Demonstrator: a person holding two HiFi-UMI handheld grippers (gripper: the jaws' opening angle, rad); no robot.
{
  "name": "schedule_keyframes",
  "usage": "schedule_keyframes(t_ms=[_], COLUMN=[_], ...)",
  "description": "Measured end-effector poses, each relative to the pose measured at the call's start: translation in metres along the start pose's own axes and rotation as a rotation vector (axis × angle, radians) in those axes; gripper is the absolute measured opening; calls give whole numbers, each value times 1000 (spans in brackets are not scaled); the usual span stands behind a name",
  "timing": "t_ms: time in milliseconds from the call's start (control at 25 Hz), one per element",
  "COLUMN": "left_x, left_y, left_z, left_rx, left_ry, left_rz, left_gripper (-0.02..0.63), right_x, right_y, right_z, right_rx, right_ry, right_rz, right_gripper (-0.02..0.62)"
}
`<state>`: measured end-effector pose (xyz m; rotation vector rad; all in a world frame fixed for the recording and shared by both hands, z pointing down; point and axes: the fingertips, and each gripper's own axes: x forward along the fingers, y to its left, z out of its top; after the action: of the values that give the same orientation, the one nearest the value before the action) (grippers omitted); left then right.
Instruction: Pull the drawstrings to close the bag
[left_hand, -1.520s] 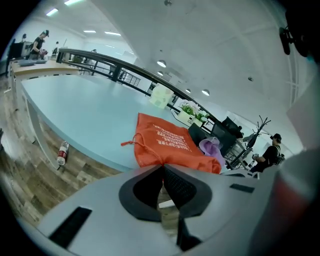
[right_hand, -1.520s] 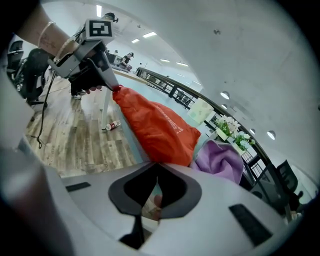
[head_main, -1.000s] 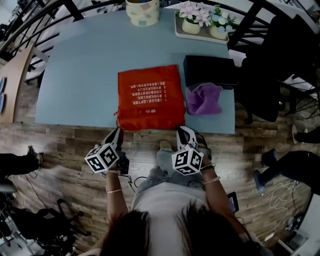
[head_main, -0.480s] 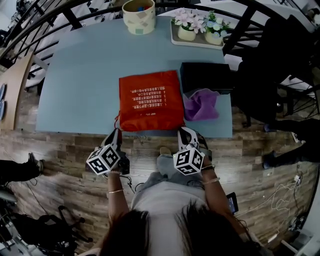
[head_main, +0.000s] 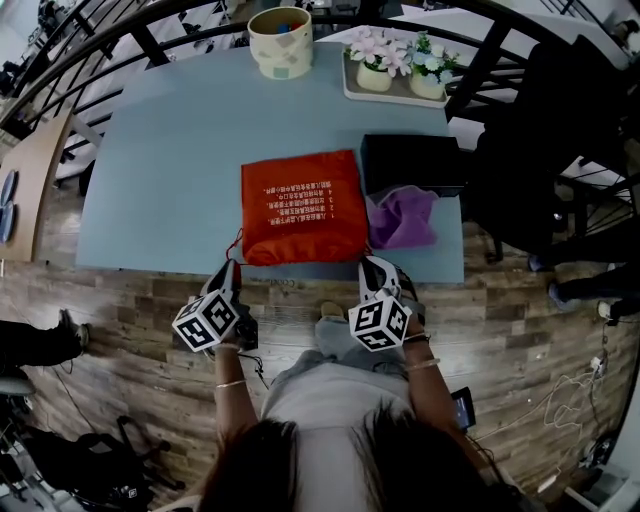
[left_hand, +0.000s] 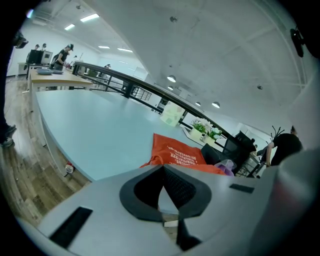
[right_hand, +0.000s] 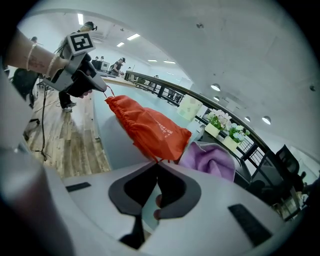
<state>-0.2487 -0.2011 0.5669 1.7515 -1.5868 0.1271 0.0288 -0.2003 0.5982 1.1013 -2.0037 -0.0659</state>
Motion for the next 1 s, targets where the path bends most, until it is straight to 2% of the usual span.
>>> schedule_keyframes(t_ms=[1000], left_x=[-7], left_y=[-6], left_z=[14], left_rx=[31], left_ry=[-32], left_rz=[20], left_gripper=[15], right_x=[-11], right_y=[-24], right_z=[-12], right_rx=[68], right_ry=[-6], right_rz=[-45], right_gripper=[28])
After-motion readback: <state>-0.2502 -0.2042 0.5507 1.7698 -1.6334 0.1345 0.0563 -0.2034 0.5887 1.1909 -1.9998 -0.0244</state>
